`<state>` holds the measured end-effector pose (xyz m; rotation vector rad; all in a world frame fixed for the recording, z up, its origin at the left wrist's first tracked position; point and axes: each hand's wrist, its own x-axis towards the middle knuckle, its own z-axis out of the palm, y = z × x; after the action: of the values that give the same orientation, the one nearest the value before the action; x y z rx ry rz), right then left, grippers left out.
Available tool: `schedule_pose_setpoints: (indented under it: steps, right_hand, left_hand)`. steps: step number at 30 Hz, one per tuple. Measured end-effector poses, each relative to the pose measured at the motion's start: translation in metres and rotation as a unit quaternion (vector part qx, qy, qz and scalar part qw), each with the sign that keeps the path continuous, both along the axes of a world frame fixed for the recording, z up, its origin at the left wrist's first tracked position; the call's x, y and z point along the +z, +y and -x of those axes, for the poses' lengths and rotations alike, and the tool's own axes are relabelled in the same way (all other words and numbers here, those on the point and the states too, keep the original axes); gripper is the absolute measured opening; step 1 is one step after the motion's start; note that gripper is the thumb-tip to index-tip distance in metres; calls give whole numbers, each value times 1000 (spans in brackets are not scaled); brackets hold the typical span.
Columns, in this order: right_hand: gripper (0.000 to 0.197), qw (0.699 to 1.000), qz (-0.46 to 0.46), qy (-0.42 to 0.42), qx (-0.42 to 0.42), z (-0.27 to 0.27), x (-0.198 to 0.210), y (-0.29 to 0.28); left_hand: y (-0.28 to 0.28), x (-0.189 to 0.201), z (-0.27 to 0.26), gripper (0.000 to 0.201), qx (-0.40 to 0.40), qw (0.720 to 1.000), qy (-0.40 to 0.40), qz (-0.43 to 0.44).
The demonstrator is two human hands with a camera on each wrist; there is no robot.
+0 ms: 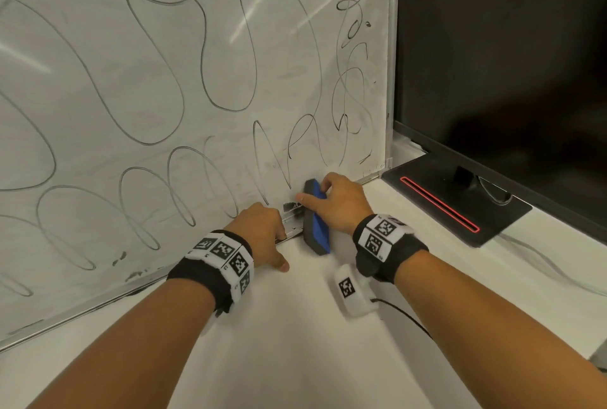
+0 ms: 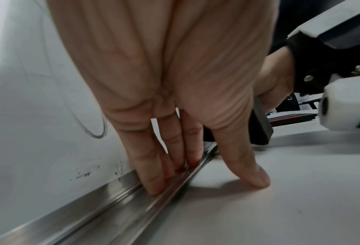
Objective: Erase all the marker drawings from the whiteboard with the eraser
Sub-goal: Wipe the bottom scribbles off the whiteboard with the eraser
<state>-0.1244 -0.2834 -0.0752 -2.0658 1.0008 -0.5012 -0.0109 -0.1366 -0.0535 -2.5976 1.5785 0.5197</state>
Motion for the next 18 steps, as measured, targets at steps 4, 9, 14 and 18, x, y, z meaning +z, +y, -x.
schedule_pose_setpoints:
  steps: [4, 9, 14, 18]
  right_hand:
    - [55, 999, 6, -40, -24, 8, 5, -11]
    - [47, 998, 52, -33, -34, 18, 7, -21]
    - [38, 986, -1, -111, -127, 28, 5, -44]
    - [35, 981, -16, -126, -144, 30, 3, -58]
  left_hand:
    - [-2, -1, 3, 69, 1, 1000, -9, -9]
    - [-1, 2, 8, 59, -24, 999, -25, -12]
    - [1, -1, 10, 76, -65, 998, -19, 3]
    - [-14, -9, 24, 71, -110, 993, -1, 53]
